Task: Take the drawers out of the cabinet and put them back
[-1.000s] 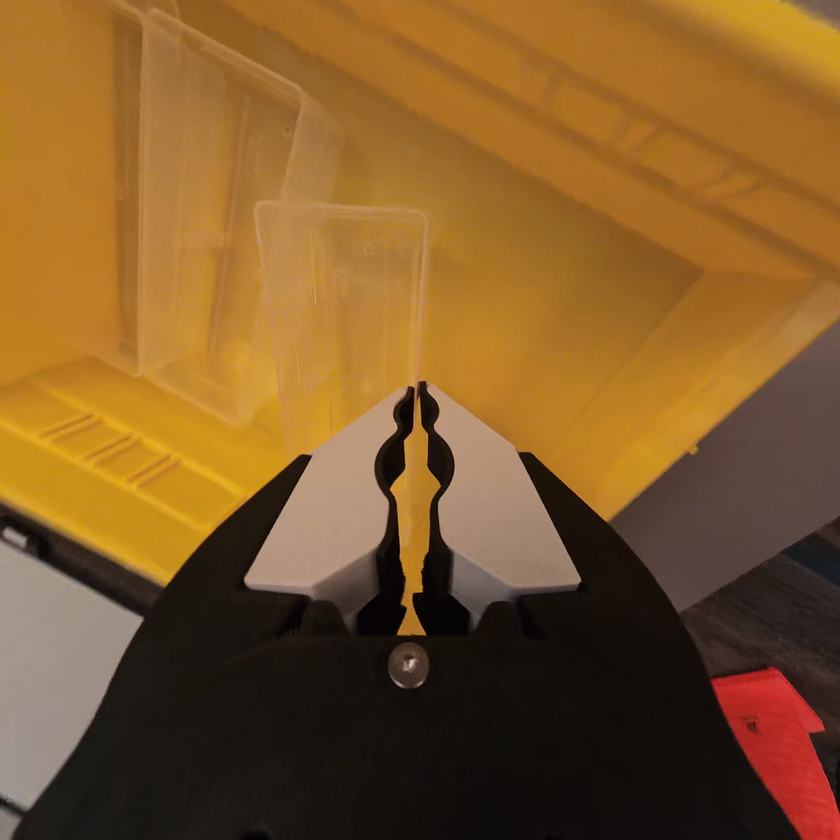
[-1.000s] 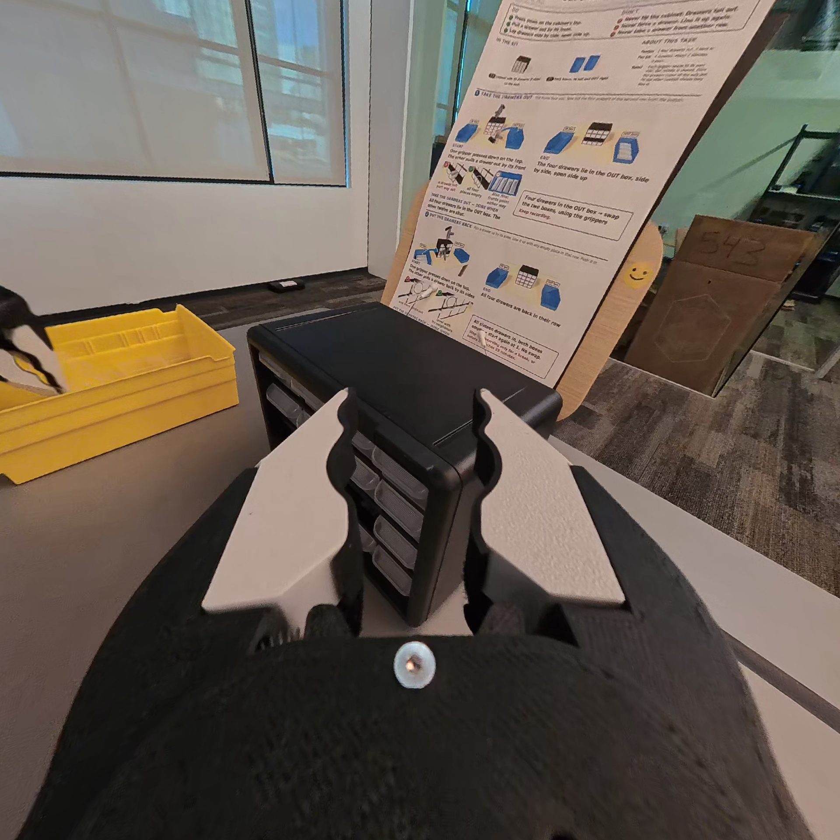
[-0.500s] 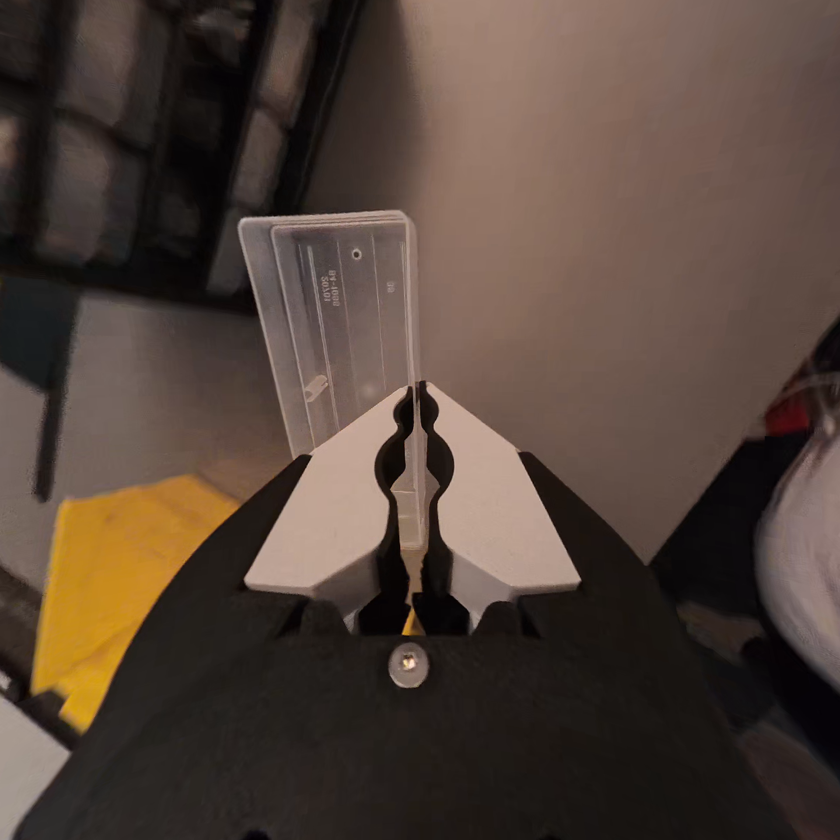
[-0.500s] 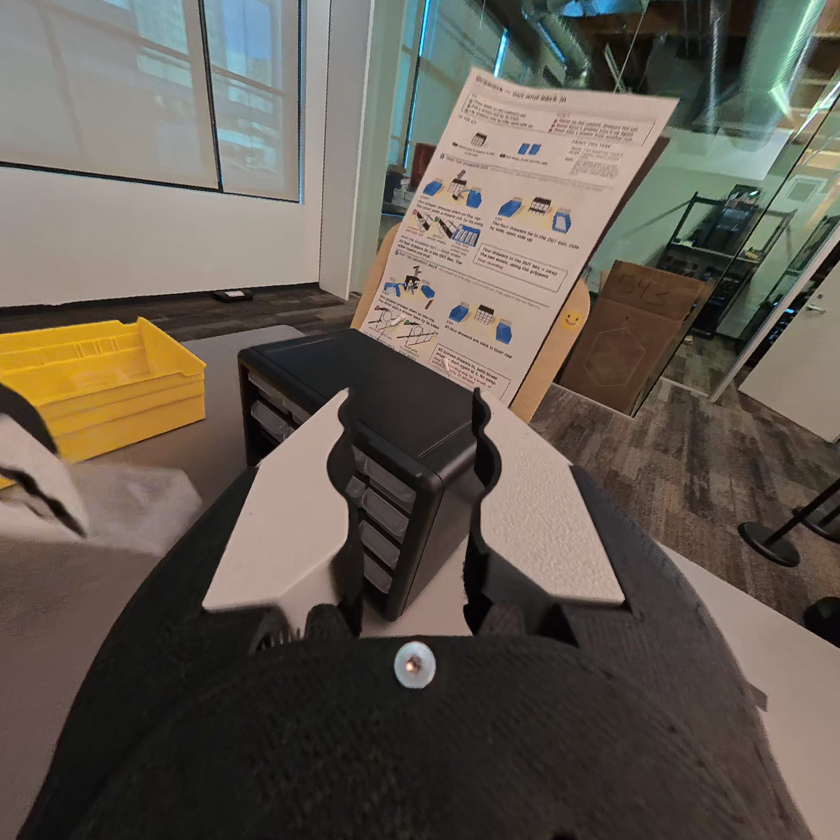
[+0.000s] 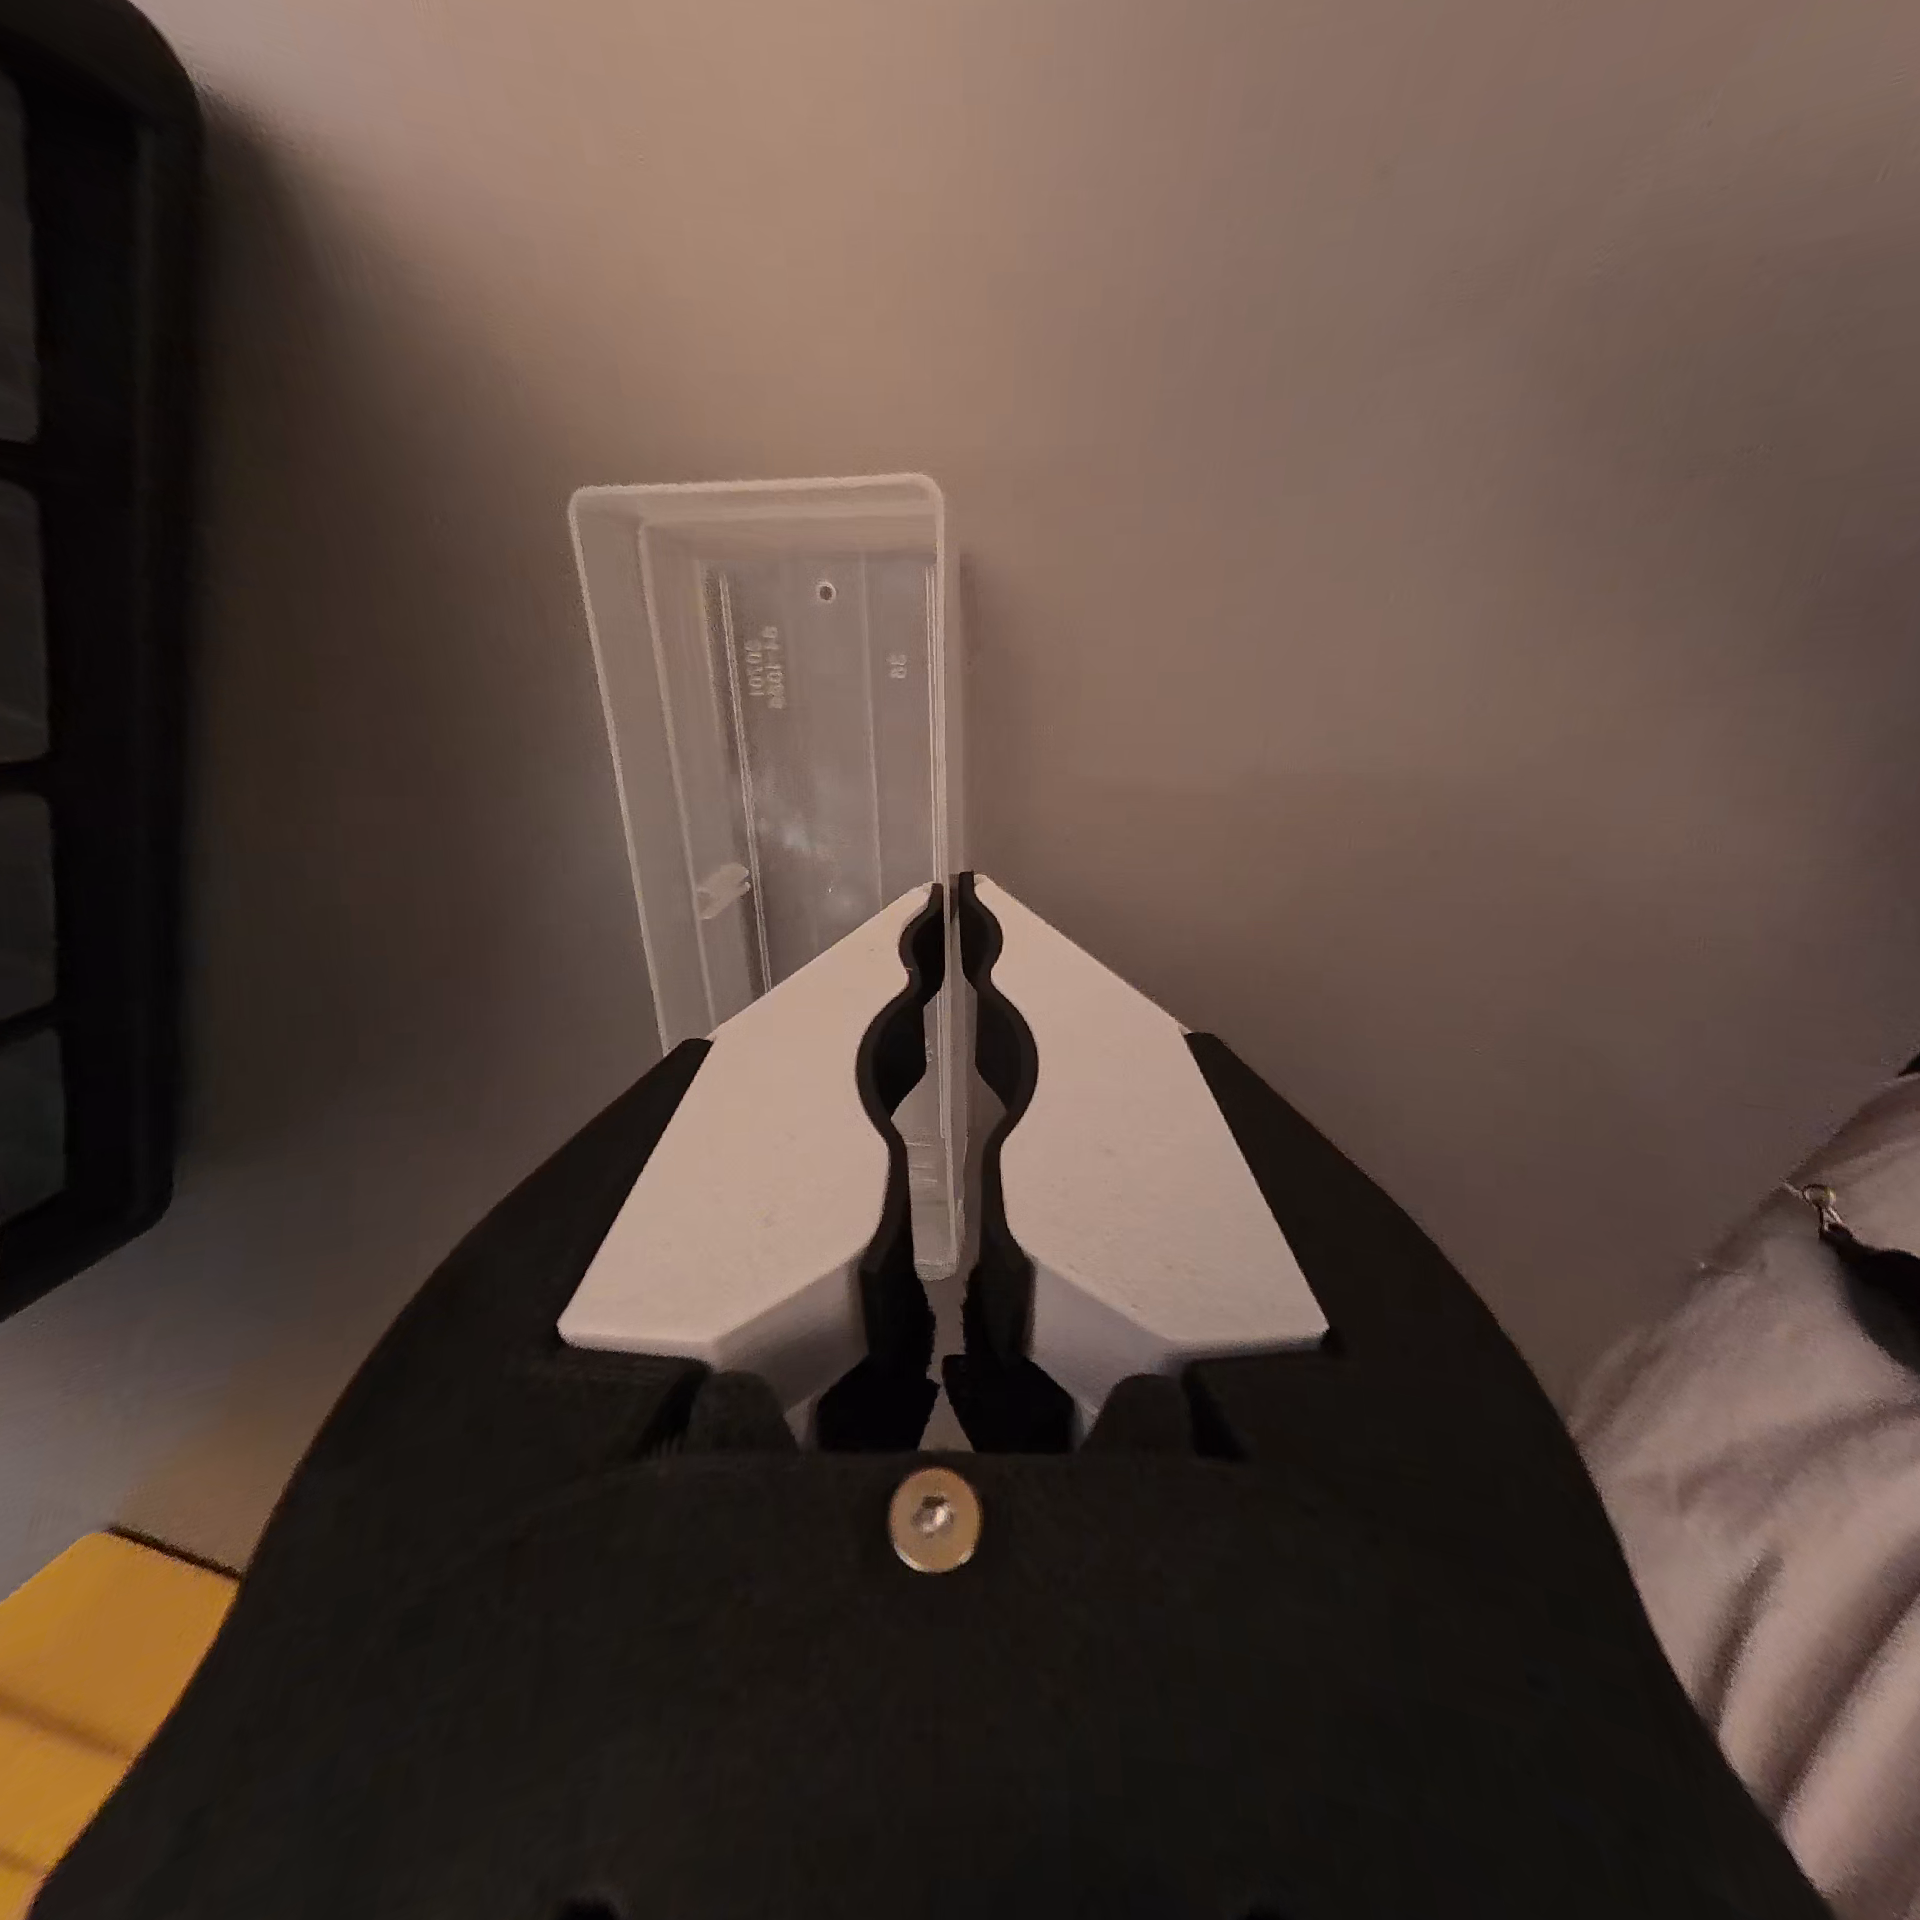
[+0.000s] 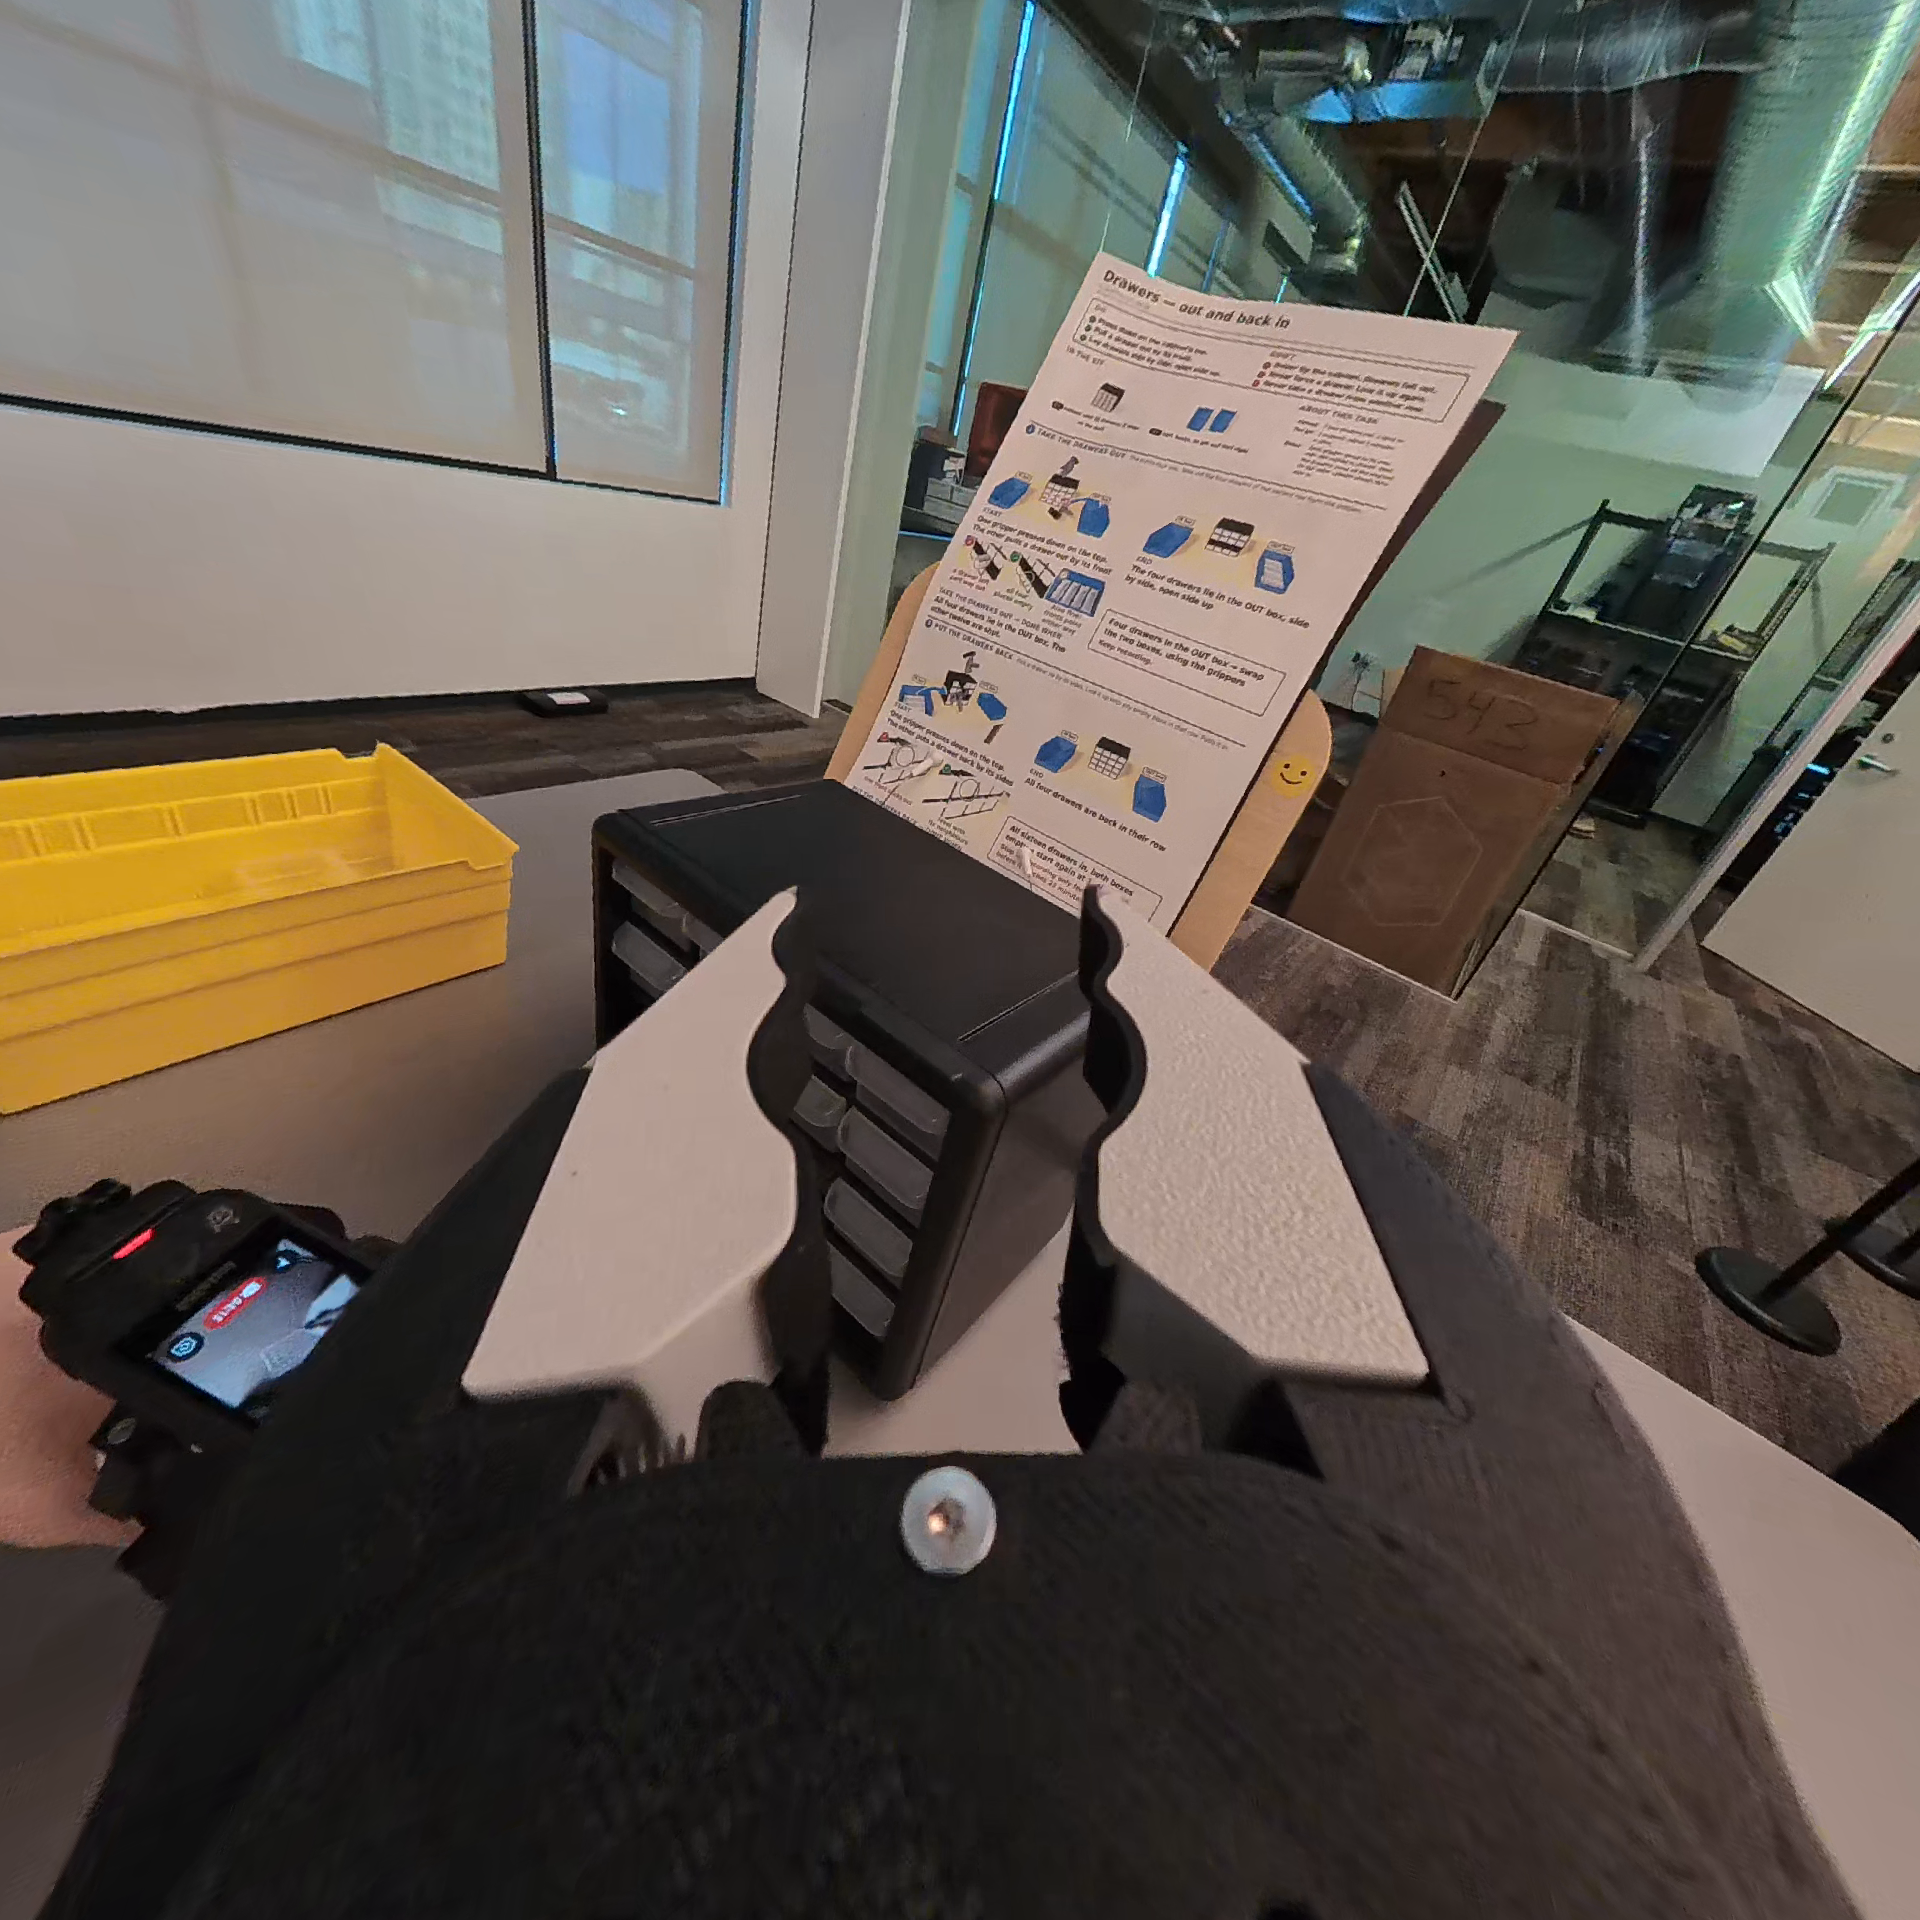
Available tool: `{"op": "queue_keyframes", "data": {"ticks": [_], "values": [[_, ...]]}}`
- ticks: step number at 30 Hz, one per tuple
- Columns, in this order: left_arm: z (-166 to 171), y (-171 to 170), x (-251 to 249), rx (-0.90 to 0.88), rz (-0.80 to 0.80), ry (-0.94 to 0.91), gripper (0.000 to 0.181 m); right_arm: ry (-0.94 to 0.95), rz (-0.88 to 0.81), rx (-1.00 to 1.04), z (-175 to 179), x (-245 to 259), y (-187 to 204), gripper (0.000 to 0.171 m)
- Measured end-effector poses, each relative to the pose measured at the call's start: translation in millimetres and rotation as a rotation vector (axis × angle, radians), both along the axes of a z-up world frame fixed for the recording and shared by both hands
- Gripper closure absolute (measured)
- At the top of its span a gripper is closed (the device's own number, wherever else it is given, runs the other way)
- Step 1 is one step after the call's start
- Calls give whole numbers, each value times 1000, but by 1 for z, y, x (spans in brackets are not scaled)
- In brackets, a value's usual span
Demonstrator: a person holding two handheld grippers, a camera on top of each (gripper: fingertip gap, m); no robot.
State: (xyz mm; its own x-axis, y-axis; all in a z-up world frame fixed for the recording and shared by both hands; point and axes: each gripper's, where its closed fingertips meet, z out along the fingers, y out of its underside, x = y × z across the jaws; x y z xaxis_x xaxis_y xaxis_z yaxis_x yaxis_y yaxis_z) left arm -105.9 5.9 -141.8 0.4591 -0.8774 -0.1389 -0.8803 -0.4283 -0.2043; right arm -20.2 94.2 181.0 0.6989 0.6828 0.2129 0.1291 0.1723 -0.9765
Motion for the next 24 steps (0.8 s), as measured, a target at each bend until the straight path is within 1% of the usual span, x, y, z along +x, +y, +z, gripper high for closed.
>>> {"op": "queue_keyframes", "data": {"ticks": [1, 2, 3, 4, 6, 8, 10, 12, 14, 16, 17, 18, 20, 24], "values": [[1, 2, 1, 14, -3, -3, 181, 6, -3, 2, 1, 3, 0, 121], [4, 6, 3, 47, 3, -15, 179, 12, -6, 3, 2, 6, 0, 121], [10, 12, 4, 92, 16, -39, 157, 19, -9, 3, 3, 9, 0, 122], [18, 16, 6, 123, 28, -79, 141, 29, -11, 3, 3, 12, -1, 121], [36, 14, 10, 115, 28, -221, 139, 51, -14, 2, 5, 18, -1, 122], [53, 18, -1, 96, 76, -355, 131, 68, -17, -2, 6, 24, -2, 122], [56, 31, -26, 69, 168, -431, 128, 81, -29, -3, 7, 30, -2, 122], [48, 37, -39, -36, 244, -505, 125, 97, -34, -2, 9, 33, -2, 122], [35, 35, -43, -155, 298, -566, 124, 111, -32, -7, 9, 35, -3, 122], [28, 25, -38, -262, 317, -633, 128, 113, -34, -17, 9, 35, -4, 122], [26, 19, -36, -301, 323, -656, 132, 109, -39, -18, 9, 35, -5, 122], [25, 14, -35, -320, 321, -670, 132, 103, -45, -17, 8, 35, -6, 122], [24, 3, -35, -329, 312, -678, 136, 93, -52, -30, 7, 34, -9, 122], [20, -27, -18, -328, 276, -683, 134, 90, -57, -23, 14, 29, -25, 122]]}}
